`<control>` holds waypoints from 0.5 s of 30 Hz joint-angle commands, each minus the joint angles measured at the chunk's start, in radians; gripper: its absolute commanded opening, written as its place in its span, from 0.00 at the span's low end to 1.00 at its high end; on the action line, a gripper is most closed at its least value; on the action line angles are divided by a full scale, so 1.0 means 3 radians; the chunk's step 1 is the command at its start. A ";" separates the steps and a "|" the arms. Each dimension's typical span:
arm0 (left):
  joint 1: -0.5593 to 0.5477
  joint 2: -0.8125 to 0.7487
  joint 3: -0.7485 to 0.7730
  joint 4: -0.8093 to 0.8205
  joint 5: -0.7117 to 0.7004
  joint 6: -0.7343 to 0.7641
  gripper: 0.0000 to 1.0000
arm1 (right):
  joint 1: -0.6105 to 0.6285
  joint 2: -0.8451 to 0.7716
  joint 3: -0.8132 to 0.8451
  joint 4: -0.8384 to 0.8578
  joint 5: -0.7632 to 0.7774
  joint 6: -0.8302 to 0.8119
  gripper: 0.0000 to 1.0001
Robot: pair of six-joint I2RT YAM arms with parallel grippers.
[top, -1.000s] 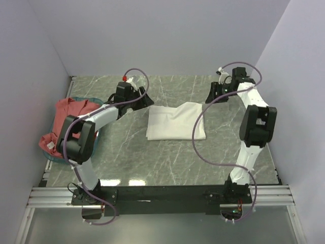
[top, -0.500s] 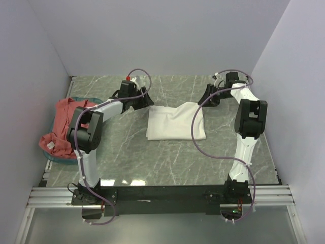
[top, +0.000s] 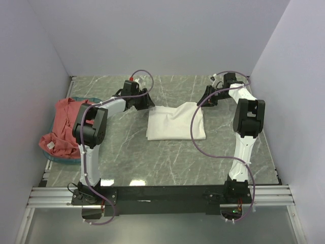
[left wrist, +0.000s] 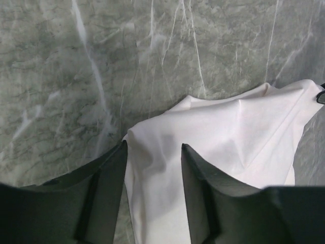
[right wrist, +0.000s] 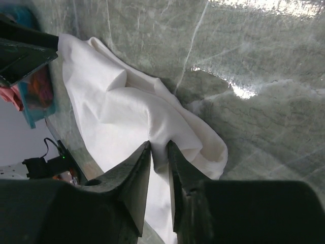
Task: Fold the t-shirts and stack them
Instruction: Fold the tshirt
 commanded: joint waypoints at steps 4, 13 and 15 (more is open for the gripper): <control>0.0009 0.0136 0.0210 -0.0036 0.0221 0.0064 0.39 | 0.0009 -0.0048 0.0105 0.0077 -0.0055 0.0039 0.22; 0.0060 0.0110 0.0195 0.0051 0.0109 0.0023 0.01 | -0.0128 -0.0273 -0.0222 0.0277 0.0145 -0.0002 0.04; 0.0080 0.0100 0.0195 0.0066 0.0119 0.0029 0.01 | -0.0169 -0.0314 -0.0279 0.0287 0.0160 -0.0018 0.03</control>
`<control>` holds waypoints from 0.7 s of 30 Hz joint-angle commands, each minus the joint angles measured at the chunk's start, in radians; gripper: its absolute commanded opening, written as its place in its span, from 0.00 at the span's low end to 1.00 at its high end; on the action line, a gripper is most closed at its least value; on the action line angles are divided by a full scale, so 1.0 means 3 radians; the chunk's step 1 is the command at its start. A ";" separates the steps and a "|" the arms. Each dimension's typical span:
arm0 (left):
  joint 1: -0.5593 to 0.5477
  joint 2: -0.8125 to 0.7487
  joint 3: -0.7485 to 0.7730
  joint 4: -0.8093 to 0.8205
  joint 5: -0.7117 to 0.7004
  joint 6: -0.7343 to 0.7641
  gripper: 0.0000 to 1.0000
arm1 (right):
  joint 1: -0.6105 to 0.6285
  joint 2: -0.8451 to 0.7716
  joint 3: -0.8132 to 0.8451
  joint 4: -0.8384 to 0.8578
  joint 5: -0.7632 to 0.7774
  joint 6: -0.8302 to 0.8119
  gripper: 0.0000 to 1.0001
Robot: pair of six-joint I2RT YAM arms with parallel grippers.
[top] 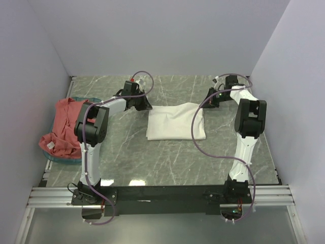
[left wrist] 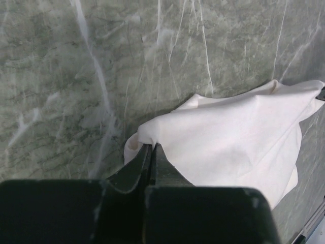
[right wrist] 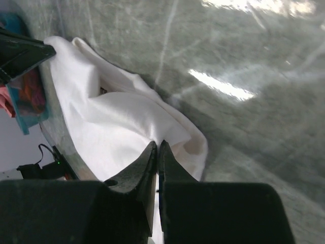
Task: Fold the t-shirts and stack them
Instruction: Fold the tshirt
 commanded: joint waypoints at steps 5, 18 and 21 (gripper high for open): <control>0.0054 -0.0073 0.0039 0.0203 -0.0013 0.0006 0.01 | -0.0128 -0.0369 -0.0308 0.0160 0.0243 -0.0075 0.00; 0.0064 0.0045 0.0141 0.0274 0.0089 0.0016 0.01 | -0.0204 -0.0355 -0.0104 0.0349 0.0239 -0.0126 0.00; 0.0064 0.0060 0.0162 0.0269 0.0104 0.0026 0.01 | -0.0204 -0.0349 -0.0083 0.0375 0.0366 -0.0121 0.06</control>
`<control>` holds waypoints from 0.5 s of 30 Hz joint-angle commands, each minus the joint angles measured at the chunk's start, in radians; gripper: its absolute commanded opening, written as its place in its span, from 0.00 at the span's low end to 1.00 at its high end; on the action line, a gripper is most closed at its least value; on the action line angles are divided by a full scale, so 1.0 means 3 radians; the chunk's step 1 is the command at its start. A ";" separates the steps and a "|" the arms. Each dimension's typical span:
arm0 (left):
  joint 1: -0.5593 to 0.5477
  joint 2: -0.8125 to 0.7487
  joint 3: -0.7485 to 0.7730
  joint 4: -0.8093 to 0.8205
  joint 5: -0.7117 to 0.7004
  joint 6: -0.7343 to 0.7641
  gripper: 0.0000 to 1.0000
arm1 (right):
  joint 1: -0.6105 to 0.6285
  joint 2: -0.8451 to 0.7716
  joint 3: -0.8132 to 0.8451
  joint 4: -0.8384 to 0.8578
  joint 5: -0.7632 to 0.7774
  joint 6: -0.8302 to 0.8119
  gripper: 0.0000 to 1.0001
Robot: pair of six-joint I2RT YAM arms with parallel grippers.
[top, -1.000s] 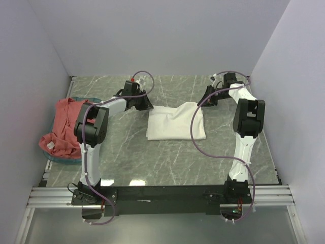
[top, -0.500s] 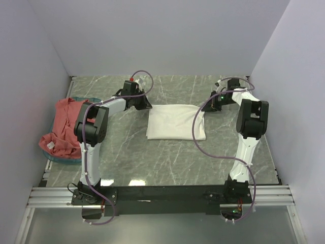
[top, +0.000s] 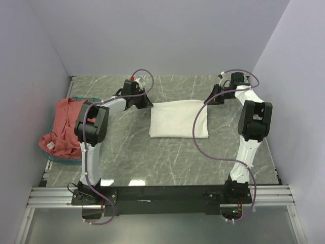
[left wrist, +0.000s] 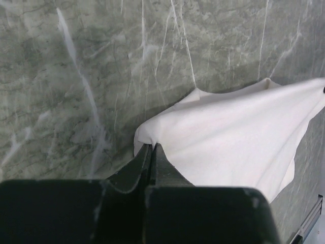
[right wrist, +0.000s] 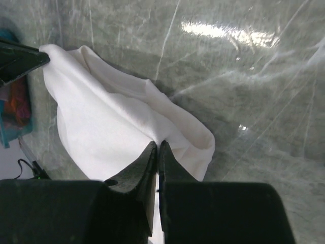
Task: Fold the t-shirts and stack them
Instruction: Fold the tshirt
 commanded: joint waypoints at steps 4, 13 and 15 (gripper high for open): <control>0.0041 0.0055 0.0150 0.0105 0.0060 0.0048 0.01 | -0.0089 -0.0114 0.0021 0.0181 0.0534 -0.0071 0.24; 0.0041 0.0091 0.0222 0.0126 0.0193 0.0063 0.05 | -0.0130 -0.0135 0.0172 0.0084 0.0290 -0.0082 0.47; 0.0041 0.0086 0.0227 0.0126 0.0203 0.0063 0.06 | -0.0119 0.0043 0.0428 -0.0089 0.0045 -0.0021 0.47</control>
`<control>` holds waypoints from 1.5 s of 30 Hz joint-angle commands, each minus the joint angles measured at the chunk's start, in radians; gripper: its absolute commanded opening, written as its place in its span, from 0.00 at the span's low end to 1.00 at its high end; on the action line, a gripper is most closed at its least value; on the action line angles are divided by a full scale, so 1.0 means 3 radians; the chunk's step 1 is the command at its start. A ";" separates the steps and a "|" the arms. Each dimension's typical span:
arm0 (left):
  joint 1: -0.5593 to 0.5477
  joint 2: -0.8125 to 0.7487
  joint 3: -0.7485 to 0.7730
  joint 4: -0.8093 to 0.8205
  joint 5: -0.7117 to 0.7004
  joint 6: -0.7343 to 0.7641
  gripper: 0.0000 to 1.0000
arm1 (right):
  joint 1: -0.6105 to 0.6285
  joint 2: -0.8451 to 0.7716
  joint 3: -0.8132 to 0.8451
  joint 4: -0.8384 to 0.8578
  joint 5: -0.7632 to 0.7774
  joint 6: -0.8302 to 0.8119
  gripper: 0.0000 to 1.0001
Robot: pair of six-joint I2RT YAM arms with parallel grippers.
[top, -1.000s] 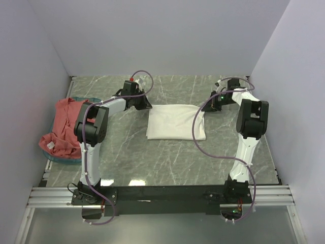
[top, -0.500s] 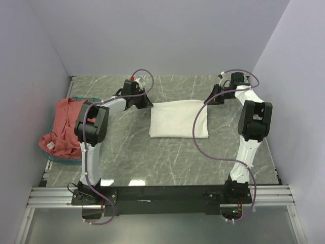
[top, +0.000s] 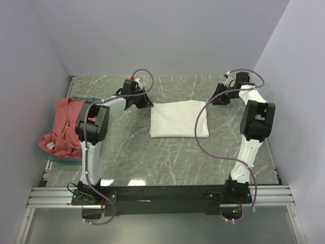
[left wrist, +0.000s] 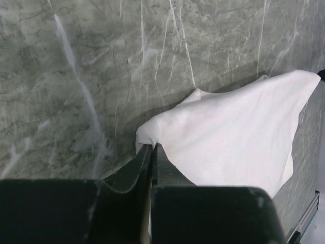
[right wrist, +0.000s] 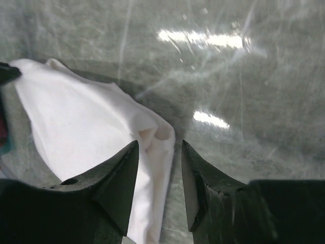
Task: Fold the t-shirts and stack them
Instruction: Fold the tshirt
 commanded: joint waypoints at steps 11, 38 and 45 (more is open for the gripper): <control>0.0016 -0.0010 0.0131 0.0118 0.0128 0.0040 0.07 | 0.0213 0.0397 0.0717 -0.0128 -0.0311 0.0399 0.48; 0.0016 -0.0045 0.0115 0.0108 0.0138 0.0066 0.05 | 0.0188 0.0060 0.0329 -0.0154 -0.0106 0.0143 0.03; 0.0016 -0.0010 0.0146 0.0123 0.0133 0.0061 0.04 | 0.0076 -0.0078 0.0267 -0.0016 0.0087 0.0077 0.00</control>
